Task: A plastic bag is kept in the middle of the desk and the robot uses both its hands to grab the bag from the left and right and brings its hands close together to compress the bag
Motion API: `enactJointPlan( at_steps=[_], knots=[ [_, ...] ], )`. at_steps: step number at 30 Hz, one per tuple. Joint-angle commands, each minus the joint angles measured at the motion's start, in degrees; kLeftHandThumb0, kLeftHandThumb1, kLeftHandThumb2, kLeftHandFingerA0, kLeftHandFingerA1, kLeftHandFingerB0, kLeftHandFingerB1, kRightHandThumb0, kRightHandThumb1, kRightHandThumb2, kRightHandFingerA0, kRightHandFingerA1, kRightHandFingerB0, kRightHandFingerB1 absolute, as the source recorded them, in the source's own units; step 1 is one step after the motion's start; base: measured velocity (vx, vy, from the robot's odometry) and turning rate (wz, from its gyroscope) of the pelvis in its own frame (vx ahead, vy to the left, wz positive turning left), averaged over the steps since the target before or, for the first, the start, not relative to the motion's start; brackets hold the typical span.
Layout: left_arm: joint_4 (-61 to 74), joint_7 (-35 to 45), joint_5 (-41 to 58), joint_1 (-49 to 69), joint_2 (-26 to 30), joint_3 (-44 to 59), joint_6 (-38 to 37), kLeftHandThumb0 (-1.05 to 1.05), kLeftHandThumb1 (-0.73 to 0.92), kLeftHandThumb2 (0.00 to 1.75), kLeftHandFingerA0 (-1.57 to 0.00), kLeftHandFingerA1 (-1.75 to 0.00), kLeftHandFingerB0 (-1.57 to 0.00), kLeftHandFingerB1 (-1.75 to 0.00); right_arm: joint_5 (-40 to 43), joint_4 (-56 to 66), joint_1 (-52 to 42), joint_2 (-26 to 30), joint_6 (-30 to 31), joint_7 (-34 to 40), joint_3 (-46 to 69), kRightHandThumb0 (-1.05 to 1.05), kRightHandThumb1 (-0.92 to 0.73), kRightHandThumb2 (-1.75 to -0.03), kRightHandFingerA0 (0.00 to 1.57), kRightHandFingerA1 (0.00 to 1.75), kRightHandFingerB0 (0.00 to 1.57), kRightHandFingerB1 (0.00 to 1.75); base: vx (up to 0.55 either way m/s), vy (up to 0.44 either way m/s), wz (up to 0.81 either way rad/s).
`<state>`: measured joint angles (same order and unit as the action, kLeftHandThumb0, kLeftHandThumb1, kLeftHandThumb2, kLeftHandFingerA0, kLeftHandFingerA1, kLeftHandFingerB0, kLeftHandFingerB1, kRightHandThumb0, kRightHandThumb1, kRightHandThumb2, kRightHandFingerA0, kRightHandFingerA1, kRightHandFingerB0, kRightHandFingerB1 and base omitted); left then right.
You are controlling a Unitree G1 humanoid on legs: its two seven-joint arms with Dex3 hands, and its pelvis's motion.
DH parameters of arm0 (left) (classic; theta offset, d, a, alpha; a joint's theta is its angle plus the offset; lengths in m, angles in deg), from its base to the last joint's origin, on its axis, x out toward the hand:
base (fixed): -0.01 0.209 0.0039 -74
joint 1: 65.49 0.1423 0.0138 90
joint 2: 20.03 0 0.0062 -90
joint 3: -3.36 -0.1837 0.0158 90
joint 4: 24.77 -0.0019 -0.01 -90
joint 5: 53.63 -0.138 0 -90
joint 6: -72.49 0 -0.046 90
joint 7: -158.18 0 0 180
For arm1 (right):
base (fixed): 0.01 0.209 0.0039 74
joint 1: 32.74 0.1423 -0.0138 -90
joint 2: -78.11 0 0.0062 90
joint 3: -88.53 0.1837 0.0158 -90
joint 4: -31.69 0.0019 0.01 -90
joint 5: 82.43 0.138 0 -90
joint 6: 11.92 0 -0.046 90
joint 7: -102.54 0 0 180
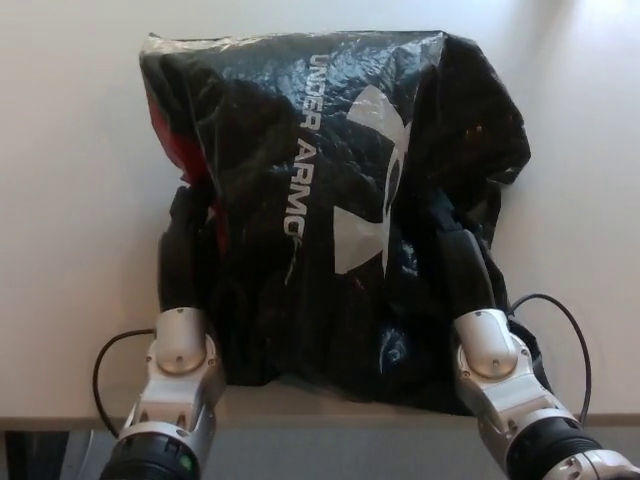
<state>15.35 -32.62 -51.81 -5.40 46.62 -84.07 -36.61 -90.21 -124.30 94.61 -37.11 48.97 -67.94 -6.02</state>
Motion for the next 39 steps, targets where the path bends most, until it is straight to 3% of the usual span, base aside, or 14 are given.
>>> enactJointPlan(
  at_steps=[1, 7, 8, 13, 14, 16, 18, 19, 22, 23, 26, 27, 30, 39],
  knots=[
    [4.11, 2.38, -1.42, -0.01, 0.23, -1.64, -2.48, -0.65, 0.86, 1.12, -0.05, -0.44, -0.07, -0.35, -3.16, 2.05, 0.97, -0.45, -5.18, 1.45, -2.47, -0.85, -0.80, -1.14, 0.02, 0.42, 0.11, 0.38, 0.00, 0.000, 0.00],
    [4.63, 2.97, -2.21, 0.56, 0.77, -2.67, -3.16, -0.59, 0.92, 0.93, -0.07, -0.35, -0.11, -0.32, -1.08, 6.60, 0.31, -1.45, -7.68, -1.59, -2.82, -0.79, -0.74, -1.12, 0.03, 0.45, 0.03, 0.42, 0.00, 0.000, 0.00],
    [4.50, 2.69, -2.87, 0.64, 0.94, -3.10, -3.21, -0.64, 0.88, 1.11, -0.06, -0.42, -0.06, -0.36, -1.11, 7.42, 0.09, -1.66, -7.92, -1.82, -3.02, -0.83, -0.91, -0.74, 0.13, 0.35, 0.13, 0.30, 0.00, 0.000, 0.00],
    [4.38, 2.22, -3.37, 0.65, 1.21, -3.66, -3.19, -0.64, 0.88, 1.11, -0.06, -0.42, -0.06, -0.36, -1.54, 8.39, -0.26, -1.63, -7.92, -1.79, -3.34, -0.83, -0.91, -0.74, 0.13, 0.35, 0.13, 0.30, 0.00, 0.000, 0.00],
    [3.62, 1.46, -4.06, 0.20, 1.39, -3.89, -3.50, -0.55, 0.88, 1.18, 0.00, -0.40, -0.04, -0.40, -2.31, 9.43, 0.03, -1.71, -8.12, -1.03, -3.80, -0.36, -0.52, -1.12, 0.01, 0.51, 0.00, 0.49, 0.00, 0.000, 0.00],
    [3.25, 1.12, -4.35, -0.01, 1.47, -4.01, -3.66, -0.55, 0.88, 1.18, 0.00, -0.40, -0.04, -0.40, -2.63, 10.00, 0.11, -1.73, -8.14, -0.70, -4.05, -0.36, -0.52, -1.12, 0.01, 0.51, 0.00, 0.49, 0.00, 0.000, 0.00],
    [3.11, 1.08, -4.13, -0.50, 1.26, -3.83, -3.44, -0.62, 0.88, 1.16, -0.01, -0.41, -0.09, -0.39, -2.68, 10.97, 0.12, -1.48, -7.70, -0.41, -4.06, -0.85, -0.78, -1.14, 0.08, 0.48, 0.09, 0.45, 0.00, 0.000, 0.00],
    [3.34, 2.97, -2.59, -0.01, 0.98, -3.23, -4.19, -0.66, 0.91, 1.20, -0.01, -0.34, -0.09, -0.34, -0.30, 10.10, -0.13, -1.71, -8.41, -2.58, -2.81, -0.37, -0.50, -1.10, 0.01, 0.51, 0.00, 0.48, 0.00, 0.000, 0.00],
    [3.31, 3.30, -2.54, 0.03, 0.88, -2.97, -4.34, -0.66, 0.91, 1.20, -0.01, -0.34, -0.09, -0.34, -0.11, 10.03, -0.19, -1.80, -8.52, -3.03, -2.45, -0.37, -0.50, -1.10, 0.01, 0.51, 0.00, 0.48, 0.00, 0.000, 0.00],
    [4.57, 3.07, -1.99, -0.19, 1.15, -2.30, -2.67, -0.61, 0.92, 0.90, -0.07, -0.40, -0.11, -0.32, 0.65, 9.33, 0.19, -1.06, -8.62, -3.71, -1.60, -0.81, -0.89, -0.71, 0.11, 0.35, 0.15, 0.30, 0.00, 0.000, 0.00],
    [5.26, 3.11, -1.94, -0.22, 1.15, -1.76, -1.84, -0.61, 0.92, 0.90, -0.07, -0.40, -0.11, -0.32, 0.84, 8.93, 0.39, -0.84, -8.76, -4.28, -0.86, -0.81, -0.89, -0.71, 0.11, 0.35, 0.15, 0.30, 0.00, 0.000, 0.00],
    [8.05, 3.78, -0.74, 0.12, 3.86, 0.19, 0.13, -0.30, 0.66, 1.20, -0.01, -0.50, 0.00, -0.48, 0.96, 8.74, 0.26, 2.96, -7.21, -5.26, 0.35, -0.37, -0.46, -1.07, 0.01, 0.50, 0.00, 0.47, 0.00, 0.000, 0.00],
    [15.06, 6.00, 1.87, 1.11, 10.74, 5.14, 4.04, -0.65, 0.92, 0.84, -0.16, -0.42, -0.14, -0.32, 1.05, 7.47, 0.49, 12.33, -5.57, -6.79, 3.24, -0.37, -0.51, -1.10, 0.00, 0.50, 0.00, 0.47, 0.00, 0.000, 0.00],
    [28.48, 12.50, 7.42, 5.34, 22.60, 13.88, 9.59, -0.68, 0.92, 0.82, -0.20, -0.41, -0.14, -0.31, 3.88, 8.44, 0.05, 23.71, -4.22, -9.41, 9.60, -0.37, -0.47, -1.08, 0.01, 0.50, 0.00, 0.48, 0.00, 0.000, 0.00]
  ],
)
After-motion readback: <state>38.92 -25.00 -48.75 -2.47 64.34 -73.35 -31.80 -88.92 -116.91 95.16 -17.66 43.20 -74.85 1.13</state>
